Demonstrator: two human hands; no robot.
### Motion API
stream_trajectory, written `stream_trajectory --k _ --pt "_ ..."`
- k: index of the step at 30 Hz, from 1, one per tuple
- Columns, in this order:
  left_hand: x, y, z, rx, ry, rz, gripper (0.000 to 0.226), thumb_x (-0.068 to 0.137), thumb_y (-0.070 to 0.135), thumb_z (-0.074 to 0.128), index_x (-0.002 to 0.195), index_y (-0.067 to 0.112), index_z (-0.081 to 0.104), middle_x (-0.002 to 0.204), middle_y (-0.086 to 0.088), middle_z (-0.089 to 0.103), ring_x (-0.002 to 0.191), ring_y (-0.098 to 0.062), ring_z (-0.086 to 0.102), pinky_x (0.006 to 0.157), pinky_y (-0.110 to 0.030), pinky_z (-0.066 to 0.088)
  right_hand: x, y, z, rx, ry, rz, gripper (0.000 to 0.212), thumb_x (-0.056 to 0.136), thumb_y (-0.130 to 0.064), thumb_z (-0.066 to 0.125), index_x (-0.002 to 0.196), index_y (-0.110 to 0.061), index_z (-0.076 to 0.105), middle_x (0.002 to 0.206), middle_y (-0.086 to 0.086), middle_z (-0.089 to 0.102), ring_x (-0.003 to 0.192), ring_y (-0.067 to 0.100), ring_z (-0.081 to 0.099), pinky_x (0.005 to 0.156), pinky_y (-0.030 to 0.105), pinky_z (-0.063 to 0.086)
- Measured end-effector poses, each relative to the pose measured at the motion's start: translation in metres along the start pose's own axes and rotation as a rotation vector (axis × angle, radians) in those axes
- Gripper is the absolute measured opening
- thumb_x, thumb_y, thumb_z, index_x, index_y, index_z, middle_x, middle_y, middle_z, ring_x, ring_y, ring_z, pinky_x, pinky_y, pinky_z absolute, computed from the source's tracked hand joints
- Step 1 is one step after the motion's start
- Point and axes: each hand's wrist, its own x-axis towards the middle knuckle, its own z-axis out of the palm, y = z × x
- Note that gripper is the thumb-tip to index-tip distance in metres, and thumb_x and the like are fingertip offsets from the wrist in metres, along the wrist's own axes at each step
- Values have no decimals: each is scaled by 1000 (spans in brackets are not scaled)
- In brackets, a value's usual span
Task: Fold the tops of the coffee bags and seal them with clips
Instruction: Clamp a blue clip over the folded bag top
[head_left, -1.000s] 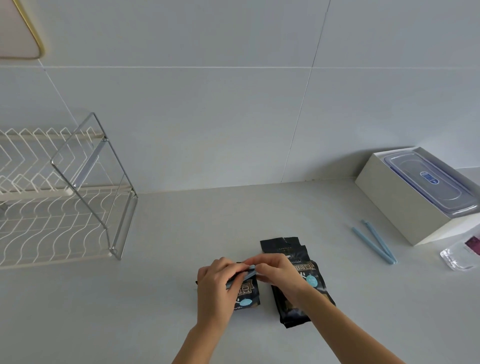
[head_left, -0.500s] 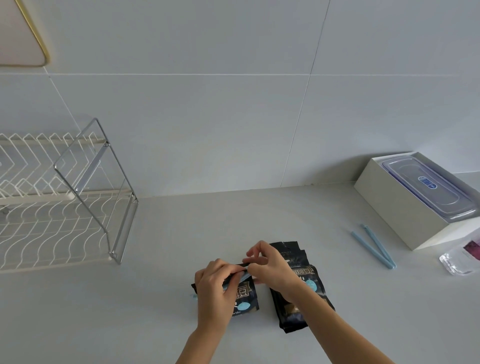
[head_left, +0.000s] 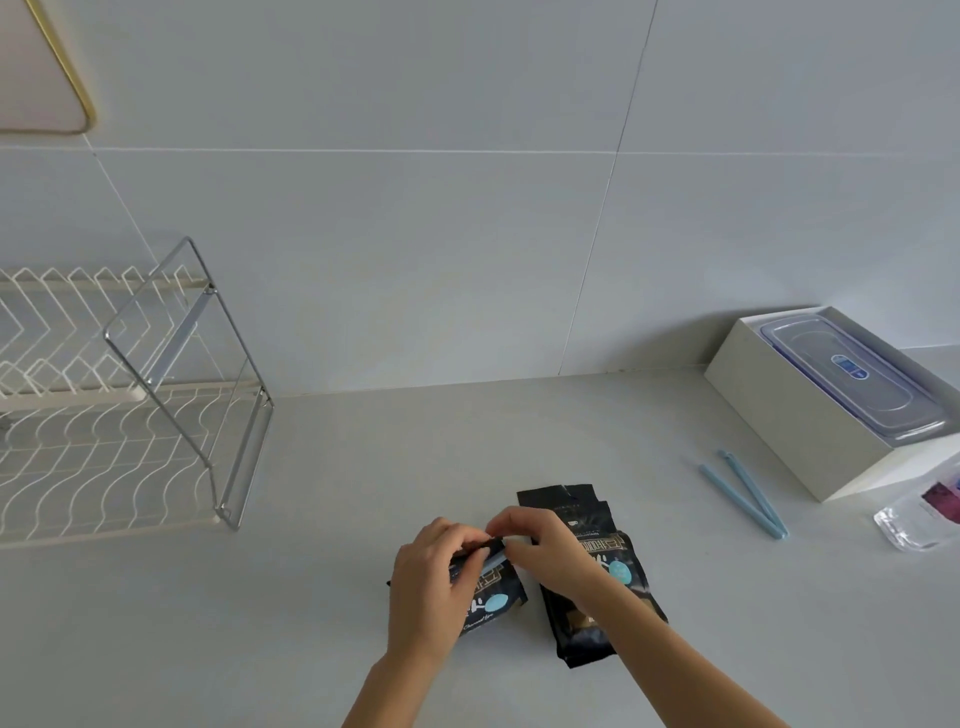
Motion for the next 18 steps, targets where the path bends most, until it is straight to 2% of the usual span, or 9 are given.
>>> stream_trajectory --k 3,7,11,15,18 --pt "5 -1 4 108 -93 -27 16 76 27 72 89 31 64 84 14 63 76 -6 59 68 -24 48 1 5 3 -30 -31 -9 29 78 -4 55 89 -25 72 83 -10 68 79 0 62 71 16 48" --pt "2 -2 3 82 -55 -108 13 74 20 73 75 29 64 72 14 60 63 -6 56 54 -14 37 -1 12 5 -62 -120 -11 20 79 -18 69 94 -30 70 99 -12 62 95 4 60 87 23 50" --pt "-1 -5 -2 13 -19 -102 15 71 15 76 71 26 66 63 23 53 62 -3 58 52 -8 37 0 16 13 -43 -50 -34 25 79 -18 73 102 -27 72 120 -9 55 111 0 53 85 11 39" --pt "-3 -8 -4 -19 -29 -65 20 66 10 80 65 24 66 58 26 49 65 1 56 54 -5 37 0 17 18 1 -79 -17 24 78 -19 74 97 -35 72 122 -15 53 116 -9 46 90 22 36" --pt "-1 -8 -4 -39 -39 -73 19 66 9 81 65 23 67 59 25 51 70 1 58 56 -3 40 1 18 19 13 -63 8 26 79 -18 73 91 -42 71 121 -13 54 116 2 51 99 38 39"
